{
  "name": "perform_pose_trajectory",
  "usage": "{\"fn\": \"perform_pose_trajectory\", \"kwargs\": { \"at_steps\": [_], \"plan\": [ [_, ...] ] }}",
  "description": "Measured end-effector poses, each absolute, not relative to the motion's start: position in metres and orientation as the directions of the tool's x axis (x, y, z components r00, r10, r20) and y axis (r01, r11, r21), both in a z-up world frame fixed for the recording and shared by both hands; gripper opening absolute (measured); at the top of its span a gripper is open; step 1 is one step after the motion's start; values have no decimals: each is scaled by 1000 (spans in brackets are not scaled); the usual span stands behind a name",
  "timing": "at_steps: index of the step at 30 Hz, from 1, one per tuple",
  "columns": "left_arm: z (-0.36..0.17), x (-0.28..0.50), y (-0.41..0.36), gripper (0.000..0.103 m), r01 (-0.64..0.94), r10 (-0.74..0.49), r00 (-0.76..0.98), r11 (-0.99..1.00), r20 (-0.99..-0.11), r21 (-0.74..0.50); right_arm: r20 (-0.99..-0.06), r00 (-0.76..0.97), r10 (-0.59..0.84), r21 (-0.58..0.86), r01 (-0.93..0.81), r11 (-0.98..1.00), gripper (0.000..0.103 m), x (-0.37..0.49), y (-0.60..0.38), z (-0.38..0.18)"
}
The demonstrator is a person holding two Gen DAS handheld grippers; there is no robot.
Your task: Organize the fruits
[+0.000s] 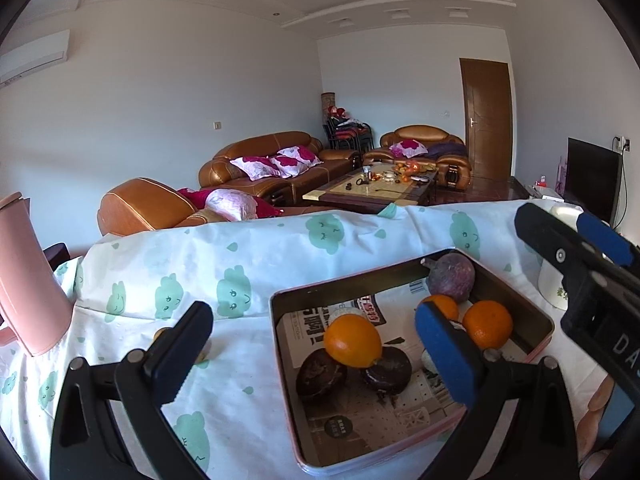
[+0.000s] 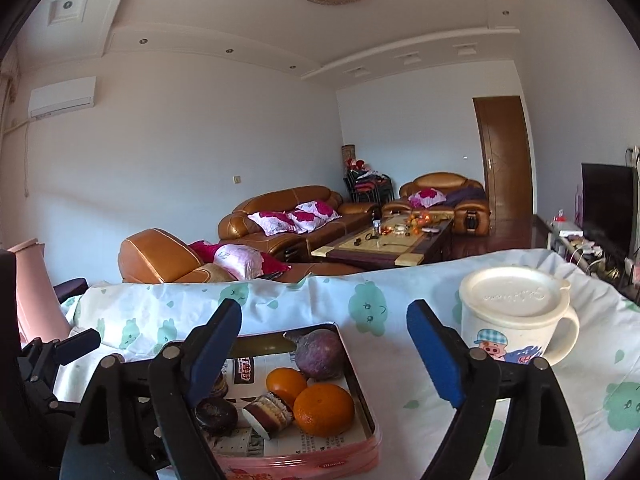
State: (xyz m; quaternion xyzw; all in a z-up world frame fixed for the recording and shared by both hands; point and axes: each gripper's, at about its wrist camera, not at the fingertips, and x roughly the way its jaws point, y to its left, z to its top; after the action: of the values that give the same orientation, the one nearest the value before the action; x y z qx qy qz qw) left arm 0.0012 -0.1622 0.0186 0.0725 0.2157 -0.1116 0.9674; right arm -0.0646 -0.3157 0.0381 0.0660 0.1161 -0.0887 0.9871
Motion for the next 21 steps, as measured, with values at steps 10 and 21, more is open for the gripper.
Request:
{"fn": "perform_pose_trajectory", "kwargs": {
  "at_steps": [10,21],
  "plan": [
    [18,-10,-154,103,275,-210,869,958,-448,83,-305,933,-192,67,223,973,88,-69,-302,34],
    [19,-31,-155,103,332,-253,861,937,-441,112,-315,917,-245,68,279,958,88,-86,-296,32]
  ]
}}
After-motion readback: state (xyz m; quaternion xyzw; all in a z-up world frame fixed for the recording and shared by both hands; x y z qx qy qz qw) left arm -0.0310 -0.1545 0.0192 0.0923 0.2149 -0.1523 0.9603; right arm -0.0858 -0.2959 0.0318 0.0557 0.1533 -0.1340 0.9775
